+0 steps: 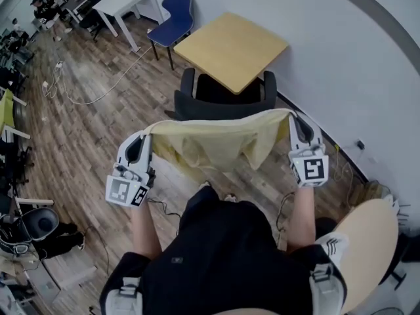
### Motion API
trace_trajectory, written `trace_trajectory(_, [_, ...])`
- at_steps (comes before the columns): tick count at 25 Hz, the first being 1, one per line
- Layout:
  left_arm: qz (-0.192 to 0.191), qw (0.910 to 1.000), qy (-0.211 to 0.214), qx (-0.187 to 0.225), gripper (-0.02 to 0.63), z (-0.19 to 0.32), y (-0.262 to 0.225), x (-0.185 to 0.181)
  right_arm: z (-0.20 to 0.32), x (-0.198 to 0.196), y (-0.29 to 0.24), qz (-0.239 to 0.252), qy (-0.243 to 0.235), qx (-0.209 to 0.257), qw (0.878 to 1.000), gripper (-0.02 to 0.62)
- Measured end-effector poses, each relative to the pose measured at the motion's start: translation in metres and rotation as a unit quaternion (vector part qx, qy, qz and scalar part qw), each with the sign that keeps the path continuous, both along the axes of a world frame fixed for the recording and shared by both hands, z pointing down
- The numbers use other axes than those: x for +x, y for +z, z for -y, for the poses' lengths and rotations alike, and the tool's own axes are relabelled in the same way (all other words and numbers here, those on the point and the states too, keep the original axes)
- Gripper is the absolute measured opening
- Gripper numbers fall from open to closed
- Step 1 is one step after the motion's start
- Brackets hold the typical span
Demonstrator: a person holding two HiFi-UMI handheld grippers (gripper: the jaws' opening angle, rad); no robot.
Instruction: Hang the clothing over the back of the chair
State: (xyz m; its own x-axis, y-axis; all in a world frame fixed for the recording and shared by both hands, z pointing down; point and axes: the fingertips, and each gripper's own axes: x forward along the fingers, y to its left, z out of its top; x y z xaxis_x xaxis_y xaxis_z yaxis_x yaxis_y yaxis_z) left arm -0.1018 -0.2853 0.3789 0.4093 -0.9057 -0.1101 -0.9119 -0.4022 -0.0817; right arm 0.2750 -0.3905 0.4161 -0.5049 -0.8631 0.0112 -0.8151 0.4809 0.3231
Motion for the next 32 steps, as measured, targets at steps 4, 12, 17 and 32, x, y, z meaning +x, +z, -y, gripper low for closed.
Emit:
trace_trajectory(4, [-0.009, 0.9999, 0.006, 0.005, 0.009, 0.012, -0.002, 0.002, 0.009, 0.001, -0.001, -0.002, 0.005, 0.002, 1.0, 0.002])
trace_trajectory(12, [-0.033, 0.9986, 0.036, 0.019, 0.011, 0.065, -0.01, -0.006, 0.036, -0.003, -0.009, -0.014, 0.02, 0.006, 1.0, 0.002])
trace_trajectory(17, [-0.034, 0.9974, 0.061, 0.019, 0.011, 0.105, -0.009, -0.001, 0.061, -0.004, -0.012, -0.016, 0.032, 0.009, 0.999, 0.002])
trace_trajectory(32, [-0.054, 0.9935, 0.1, 0.006, 0.011, 0.191, 0.004, 0.001, 0.123, -0.009, -0.005, 0.004, 0.052, 0.0, 0.999, 0.002])
